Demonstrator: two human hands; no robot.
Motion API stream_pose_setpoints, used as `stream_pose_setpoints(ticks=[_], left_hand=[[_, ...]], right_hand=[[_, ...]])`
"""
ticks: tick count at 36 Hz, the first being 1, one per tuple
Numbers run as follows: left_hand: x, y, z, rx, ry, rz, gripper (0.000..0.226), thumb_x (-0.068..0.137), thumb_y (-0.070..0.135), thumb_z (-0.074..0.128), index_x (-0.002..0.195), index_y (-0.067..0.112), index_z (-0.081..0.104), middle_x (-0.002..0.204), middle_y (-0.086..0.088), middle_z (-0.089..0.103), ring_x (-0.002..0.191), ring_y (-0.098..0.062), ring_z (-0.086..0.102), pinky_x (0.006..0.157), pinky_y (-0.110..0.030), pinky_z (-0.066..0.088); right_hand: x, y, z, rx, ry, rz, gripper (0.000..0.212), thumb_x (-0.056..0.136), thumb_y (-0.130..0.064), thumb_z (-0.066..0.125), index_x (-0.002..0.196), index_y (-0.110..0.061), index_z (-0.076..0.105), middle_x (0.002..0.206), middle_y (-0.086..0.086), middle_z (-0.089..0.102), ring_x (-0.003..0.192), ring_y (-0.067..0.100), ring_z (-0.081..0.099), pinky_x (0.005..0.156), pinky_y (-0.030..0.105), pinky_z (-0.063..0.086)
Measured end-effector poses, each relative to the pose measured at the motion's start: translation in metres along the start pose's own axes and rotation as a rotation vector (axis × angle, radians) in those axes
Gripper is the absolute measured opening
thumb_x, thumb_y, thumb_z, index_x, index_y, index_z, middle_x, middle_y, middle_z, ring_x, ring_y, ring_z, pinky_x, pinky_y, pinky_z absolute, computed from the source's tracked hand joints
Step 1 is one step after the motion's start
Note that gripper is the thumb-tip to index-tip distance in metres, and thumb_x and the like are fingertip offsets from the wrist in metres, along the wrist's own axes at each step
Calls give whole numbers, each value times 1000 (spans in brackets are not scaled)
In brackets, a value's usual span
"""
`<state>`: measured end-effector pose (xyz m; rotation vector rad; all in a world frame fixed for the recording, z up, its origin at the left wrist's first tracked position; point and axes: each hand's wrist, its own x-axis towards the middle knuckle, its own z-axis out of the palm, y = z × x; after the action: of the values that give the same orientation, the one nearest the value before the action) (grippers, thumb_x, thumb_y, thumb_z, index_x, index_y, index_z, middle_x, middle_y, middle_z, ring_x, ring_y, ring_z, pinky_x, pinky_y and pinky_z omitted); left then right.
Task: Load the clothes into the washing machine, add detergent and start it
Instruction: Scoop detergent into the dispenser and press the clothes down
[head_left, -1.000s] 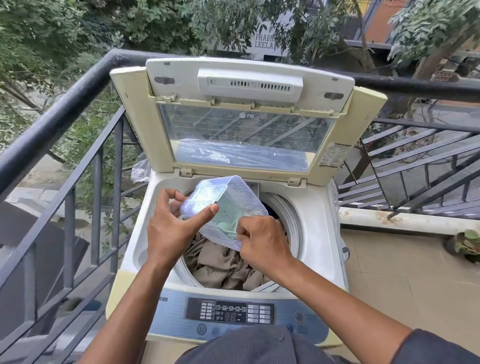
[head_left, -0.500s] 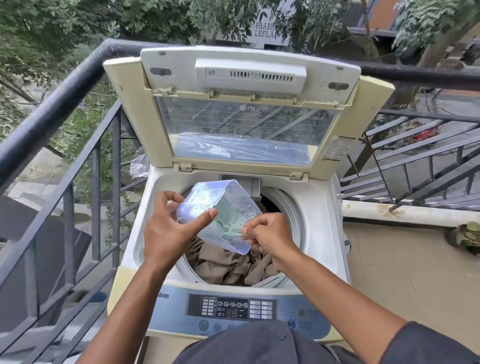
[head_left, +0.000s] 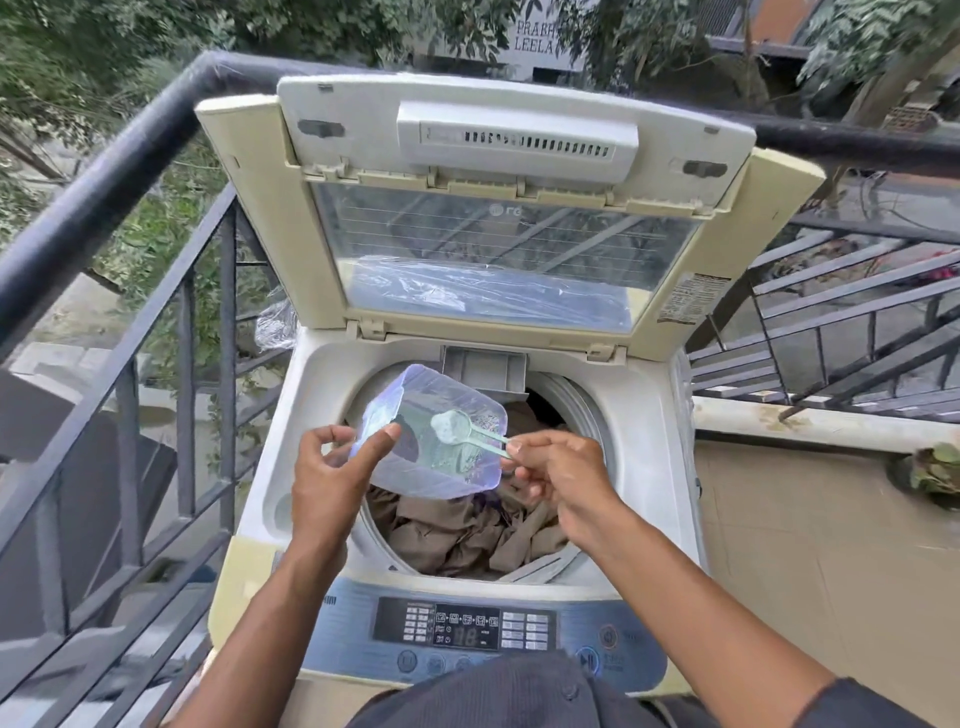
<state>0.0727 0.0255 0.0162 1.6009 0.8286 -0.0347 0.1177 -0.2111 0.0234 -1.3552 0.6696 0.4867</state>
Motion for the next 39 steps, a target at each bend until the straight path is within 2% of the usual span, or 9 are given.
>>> stream_pose_setpoints(ticks=[6,15,22,28,33,39], left_hand=[[7,-12,6,-25,-9,-71,87,37,84,88,103,34,60,127,-12,68,119,-22,66,105,-56,53],[16,-23,11,36,41,-95,73,46,80,88,99,40,57,119,-3,69,113,-19,67,103,-53,55],[21,-24,13,68,36,-104,73,48,79,86,102,39,57,118,-1,69,109,-22,67,100,-50,55],[24,-25,12,68,44,-101,71,50,78,87,101,39,58,115,1,70,107,-22,68,97,-49,56],[24,-25,11,63,52,-104,72,49,78,87,102,38,58,115,1,70,108,-20,68,98,-50,56],[24,-26,11,57,53,-100,74,48,79,88,103,37,59,115,0,70,106,-18,69,99,-51,57]], right_hand=[[10,-16,0,35,6,-32,11,87,5,74,98,5,74,84,21,76,56,15,57,41,21,42],[38,-47,10,15,97,-118,9,84,7,73,91,3,76,83,19,78,57,13,62,48,22,44],[68,-52,28,-152,231,-183,8,83,2,74,83,-4,77,78,13,79,59,13,66,51,24,50],[80,-52,41,-317,281,-252,13,80,-1,73,74,-12,78,67,3,77,57,11,68,55,25,55],[80,-48,46,-429,298,-370,18,81,-6,75,68,-19,77,61,-3,74,53,10,69,63,35,65],[85,-42,45,-525,319,-451,21,79,-15,75,61,-26,76,62,-12,74,61,12,73,71,42,65]])
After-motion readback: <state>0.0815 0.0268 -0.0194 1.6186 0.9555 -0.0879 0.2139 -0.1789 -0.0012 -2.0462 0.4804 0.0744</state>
